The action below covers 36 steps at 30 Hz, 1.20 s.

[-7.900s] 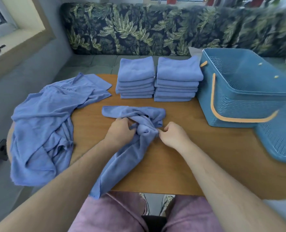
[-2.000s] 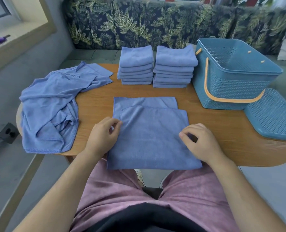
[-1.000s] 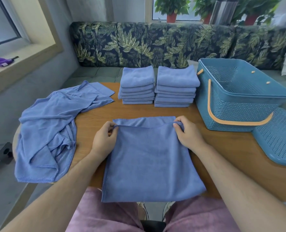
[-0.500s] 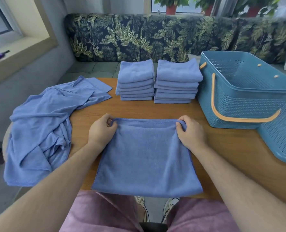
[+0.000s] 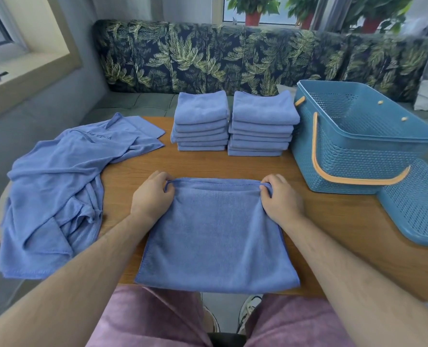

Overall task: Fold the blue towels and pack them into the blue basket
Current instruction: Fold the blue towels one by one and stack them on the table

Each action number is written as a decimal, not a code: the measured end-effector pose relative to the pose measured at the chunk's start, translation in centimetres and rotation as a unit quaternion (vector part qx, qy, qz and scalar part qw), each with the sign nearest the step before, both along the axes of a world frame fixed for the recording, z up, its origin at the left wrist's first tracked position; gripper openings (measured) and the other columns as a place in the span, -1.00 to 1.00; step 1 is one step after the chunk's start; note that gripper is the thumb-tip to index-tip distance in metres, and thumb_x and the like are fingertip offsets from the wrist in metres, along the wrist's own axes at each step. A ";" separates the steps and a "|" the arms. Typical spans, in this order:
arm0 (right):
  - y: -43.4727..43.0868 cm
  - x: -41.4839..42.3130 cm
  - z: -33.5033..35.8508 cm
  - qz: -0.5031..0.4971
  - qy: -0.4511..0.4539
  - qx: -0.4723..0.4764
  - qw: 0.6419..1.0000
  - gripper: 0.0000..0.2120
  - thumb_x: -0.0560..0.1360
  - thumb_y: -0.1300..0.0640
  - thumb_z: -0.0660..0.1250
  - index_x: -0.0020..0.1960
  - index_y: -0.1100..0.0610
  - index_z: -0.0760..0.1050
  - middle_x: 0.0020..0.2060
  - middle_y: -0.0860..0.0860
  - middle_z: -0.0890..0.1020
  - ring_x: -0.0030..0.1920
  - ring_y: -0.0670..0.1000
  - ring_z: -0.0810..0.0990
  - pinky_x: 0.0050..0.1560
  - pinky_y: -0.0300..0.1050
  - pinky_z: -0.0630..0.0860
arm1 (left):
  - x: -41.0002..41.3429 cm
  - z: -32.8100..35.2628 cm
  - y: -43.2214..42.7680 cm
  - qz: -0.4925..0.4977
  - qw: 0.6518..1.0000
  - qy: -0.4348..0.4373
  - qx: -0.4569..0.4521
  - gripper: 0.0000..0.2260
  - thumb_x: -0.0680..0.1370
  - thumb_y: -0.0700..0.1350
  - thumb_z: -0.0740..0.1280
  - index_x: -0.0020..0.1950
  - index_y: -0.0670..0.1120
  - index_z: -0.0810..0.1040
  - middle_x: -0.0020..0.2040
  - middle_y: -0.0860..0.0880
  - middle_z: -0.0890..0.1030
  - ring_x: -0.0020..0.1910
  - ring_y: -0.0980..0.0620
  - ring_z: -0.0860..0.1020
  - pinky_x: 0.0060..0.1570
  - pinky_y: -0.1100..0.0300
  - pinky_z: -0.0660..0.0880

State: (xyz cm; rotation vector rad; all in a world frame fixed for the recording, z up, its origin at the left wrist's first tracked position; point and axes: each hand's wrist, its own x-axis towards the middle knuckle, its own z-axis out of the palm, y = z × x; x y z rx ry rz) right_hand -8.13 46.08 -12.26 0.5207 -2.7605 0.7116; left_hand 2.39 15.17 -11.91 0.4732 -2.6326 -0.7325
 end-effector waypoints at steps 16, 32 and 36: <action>0.8 0.0 -0.6 0.097 0.097 -0.145 0.980 -0.93 0.53 0.38 0.32 -0.07 0.26 0.55 0.25 0.14 0.51 0.24 -0.06 0.47 0.34 -0.33 0.33 | 0.6 -0.1 0.0 -0.040 0.992 0.116 0.027 -0.95 0.51 -0.30 0.32 -0.06 -0.19 0.51 0.07 -0.03 0.43 -0.07 0.08 0.45 -0.02 0.25 0.46; 0.5 0.7 0.2 0.056 0.076 -0.187 0.978 -0.89 0.67 0.18 0.21 -0.01 0.17 0.47 -0.13 -0.04 0.52 -0.11 0.02 0.50 -0.09 -0.23 0.28 | 0.9 0.5 0.2 -0.021 0.987 0.136 0.078 -0.92 0.58 -0.21 0.31 0.05 -0.10 0.54 -0.07 0.05 0.57 -0.12 0.16 0.49 -0.15 0.47 0.39; 0.6 0.8 0.4 0.046 0.075 -0.200 0.976 -0.87 0.66 0.17 0.25 -0.06 0.18 0.45 -0.15 -0.02 0.53 -0.11 0.04 0.51 -0.11 -0.24 0.29 | 1.2 0.8 0.3 -0.015 0.984 0.145 0.105 -0.91 0.58 -0.21 0.30 0.06 -0.09 0.52 -0.08 0.06 0.56 -0.13 0.24 0.50 -0.16 0.49 0.39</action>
